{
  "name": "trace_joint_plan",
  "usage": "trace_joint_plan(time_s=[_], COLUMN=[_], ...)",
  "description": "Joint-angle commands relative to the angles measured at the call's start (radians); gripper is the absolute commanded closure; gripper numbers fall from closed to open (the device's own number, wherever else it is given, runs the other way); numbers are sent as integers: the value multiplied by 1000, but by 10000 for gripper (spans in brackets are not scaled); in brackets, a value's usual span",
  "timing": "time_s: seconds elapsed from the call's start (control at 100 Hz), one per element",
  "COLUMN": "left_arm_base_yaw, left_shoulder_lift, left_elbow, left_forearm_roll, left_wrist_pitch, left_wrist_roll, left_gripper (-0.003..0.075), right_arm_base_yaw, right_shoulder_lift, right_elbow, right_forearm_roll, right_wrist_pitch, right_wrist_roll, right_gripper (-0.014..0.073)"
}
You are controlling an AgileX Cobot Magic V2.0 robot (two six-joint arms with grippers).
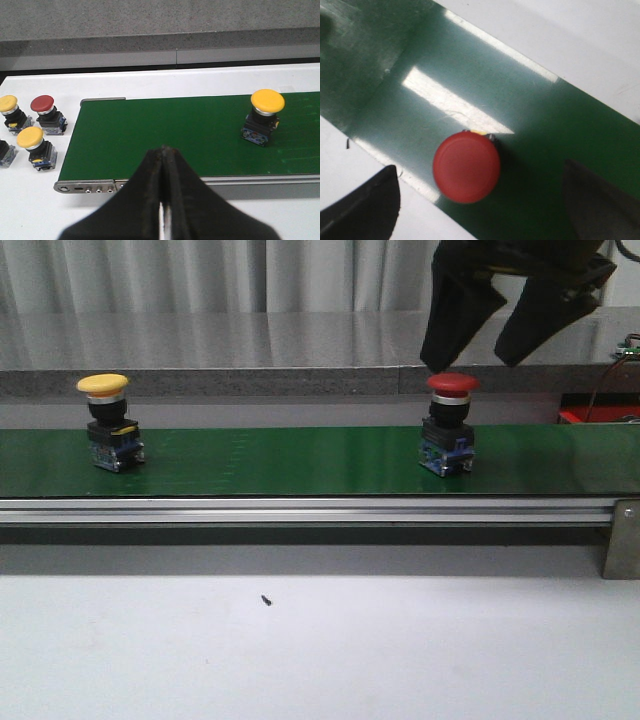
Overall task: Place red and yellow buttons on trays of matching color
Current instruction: 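Lower the right gripper toward the red button on the belt, then close the right gripper on the red button and lift it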
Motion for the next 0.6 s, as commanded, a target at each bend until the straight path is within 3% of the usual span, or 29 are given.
trace_joint_plan(time_s=[0.0, 0.16, 0.23, 0.35, 0.42, 0.59], left_arm_base_yaw=[-7, -7, -7, -7, -7, -7], left_shoulder_lift=[5, 5, 5, 5, 5, 5], left_elbow=[-28, -28, -28, -28, -28, -28], left_forearm_roll=[-24, -24, -24, -24, -24, -24], left_wrist_pitch=[-72, -72, -72, -72, -72, -72], left_wrist_roll=[1, 1, 1, 1, 1, 1], left_gripper=[740, 740, 740, 740, 740, 740], right_arm_base_yaw=[-1, -1, -1, -1, -3, -45], right_shoulder_lift=[3, 53, 60, 60, 60, 58], right_elbow=[-48, -48, -48, -57, -78, -179], right_forearm_roll=[-25, -30, -30, -30, -31, -44], right_wrist_pitch=[-34, -27, -22, 18, 61, 185], right_wrist_roll=[-9, -8, 0, 4, 4, 43], right_gripper=[-50, -13, 86, 329, 417, 419])
